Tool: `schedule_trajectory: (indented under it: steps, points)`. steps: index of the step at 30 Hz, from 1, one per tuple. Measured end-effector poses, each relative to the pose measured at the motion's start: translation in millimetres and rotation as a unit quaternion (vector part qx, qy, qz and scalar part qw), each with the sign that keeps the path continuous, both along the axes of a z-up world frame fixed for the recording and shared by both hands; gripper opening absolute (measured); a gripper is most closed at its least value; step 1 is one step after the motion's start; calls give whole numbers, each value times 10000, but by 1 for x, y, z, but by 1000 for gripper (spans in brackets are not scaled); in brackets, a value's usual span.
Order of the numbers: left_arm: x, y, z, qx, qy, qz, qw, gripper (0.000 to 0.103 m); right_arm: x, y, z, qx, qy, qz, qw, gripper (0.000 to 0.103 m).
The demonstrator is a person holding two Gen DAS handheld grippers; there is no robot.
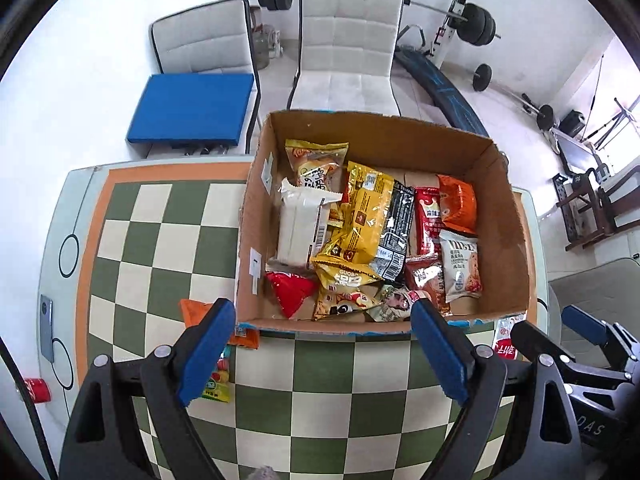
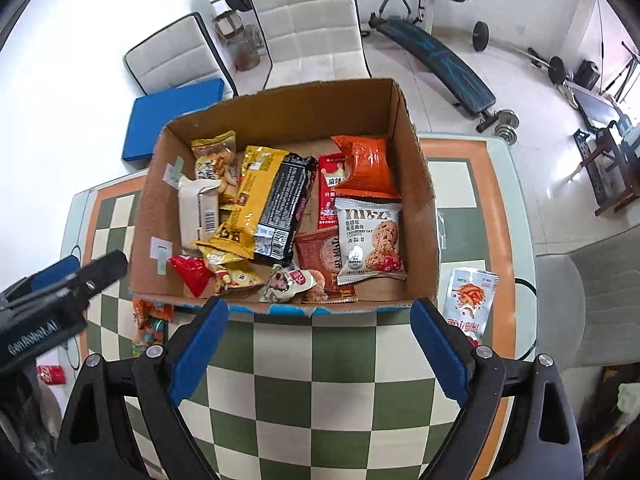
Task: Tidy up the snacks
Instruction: 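Move the right tool to the spicy-strip pouch and grasp it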
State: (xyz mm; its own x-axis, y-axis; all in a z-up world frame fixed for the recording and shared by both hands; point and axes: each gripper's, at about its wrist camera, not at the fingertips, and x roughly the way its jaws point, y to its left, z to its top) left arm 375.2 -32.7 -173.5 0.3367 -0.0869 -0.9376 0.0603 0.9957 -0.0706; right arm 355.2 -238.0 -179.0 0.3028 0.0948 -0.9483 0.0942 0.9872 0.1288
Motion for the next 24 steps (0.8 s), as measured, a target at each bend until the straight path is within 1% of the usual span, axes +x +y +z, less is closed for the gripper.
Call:
schedule_trajectory:
  steps: [4,6,8,11,13,14,16,19,21,23,24]
  points:
    - [-10,0,11,75,-242,5,9997,90,-10,7,14,-42,-162,73,9998,95]
    - [-14,-1,15,69,-298,-5,9995,90,-15,8,21,2,-222,102,9997,95]
    - [-19,-3,19,42,-437,10,9990,90,-19,8,25,65,-267,93,9996,95]
    - [-24,-6,20,12,-628,48,9980,91,-26,1,28,196,-371,55,9991,95]
    - [-27,-13,18,135,-758,73,9970,92,-32,-13,26,252,-442,-119,9986,95]
    - [-27,-17,16,167,-754,55,9970,92,-35,-22,23,230,-440,-237,9985,95]
    - [-25,-26,6,173,-622,20,9979,92,-38,-41,14,272,-364,-517,9976,95]
    - [-22,-42,-14,250,-414,-23,9988,92,-44,-82,-12,409,-27,-1127,9928,95]
    - [-21,-51,-25,292,-296,-33,9991,92,-45,-115,-38,446,262,-1581,9861,95]
    - [-21,-60,-37,350,-194,-57,9992,92,-45,-137,-59,491,442,-1821,9811,95]
    - [-21,-64,-42,368,-157,-65,9992,92,-44,-151,-76,495,617,-1963,9774,95]
